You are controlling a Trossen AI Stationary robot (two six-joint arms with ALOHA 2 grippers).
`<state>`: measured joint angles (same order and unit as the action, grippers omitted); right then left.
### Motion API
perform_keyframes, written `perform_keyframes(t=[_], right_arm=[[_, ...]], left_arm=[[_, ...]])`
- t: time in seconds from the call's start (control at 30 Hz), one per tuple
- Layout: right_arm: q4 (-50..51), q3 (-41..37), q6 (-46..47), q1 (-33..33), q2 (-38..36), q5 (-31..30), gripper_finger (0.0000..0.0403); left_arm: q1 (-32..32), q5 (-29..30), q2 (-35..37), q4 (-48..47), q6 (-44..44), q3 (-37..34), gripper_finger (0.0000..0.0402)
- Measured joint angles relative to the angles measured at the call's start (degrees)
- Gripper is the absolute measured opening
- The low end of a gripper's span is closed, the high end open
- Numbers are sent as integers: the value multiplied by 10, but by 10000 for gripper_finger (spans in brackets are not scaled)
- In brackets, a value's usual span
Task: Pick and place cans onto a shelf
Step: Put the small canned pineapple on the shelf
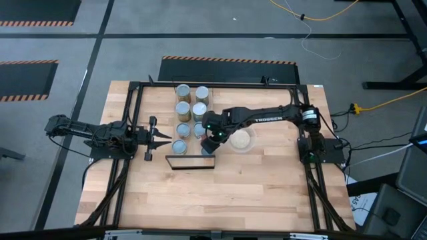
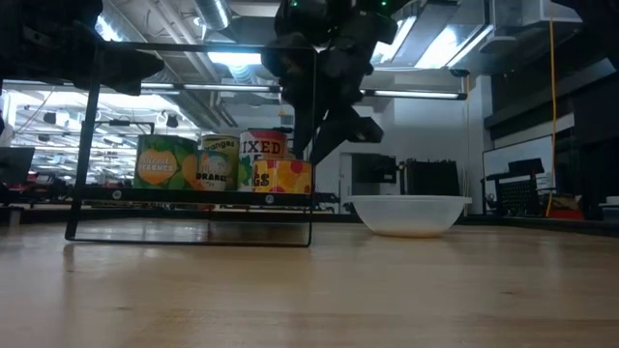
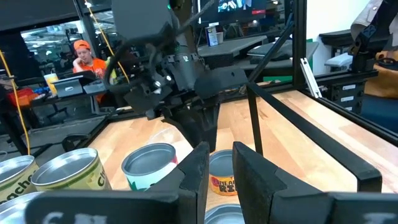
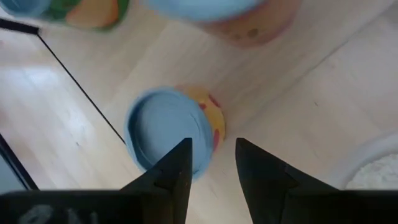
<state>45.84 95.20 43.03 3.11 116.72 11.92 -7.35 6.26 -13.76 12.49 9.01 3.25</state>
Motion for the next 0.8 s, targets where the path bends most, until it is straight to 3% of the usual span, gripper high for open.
perform_keyframes(t=[0.5, 0.8], right_arm=[[-9, 0, -14, -4, 24, 10, 123], [-11, 0, -55, -4, 24, 4, 34]], left_arm=[[0, -4, 0, 0, 0, 0, 64], [0, -11, 0, 0, 0, 0, 64]])
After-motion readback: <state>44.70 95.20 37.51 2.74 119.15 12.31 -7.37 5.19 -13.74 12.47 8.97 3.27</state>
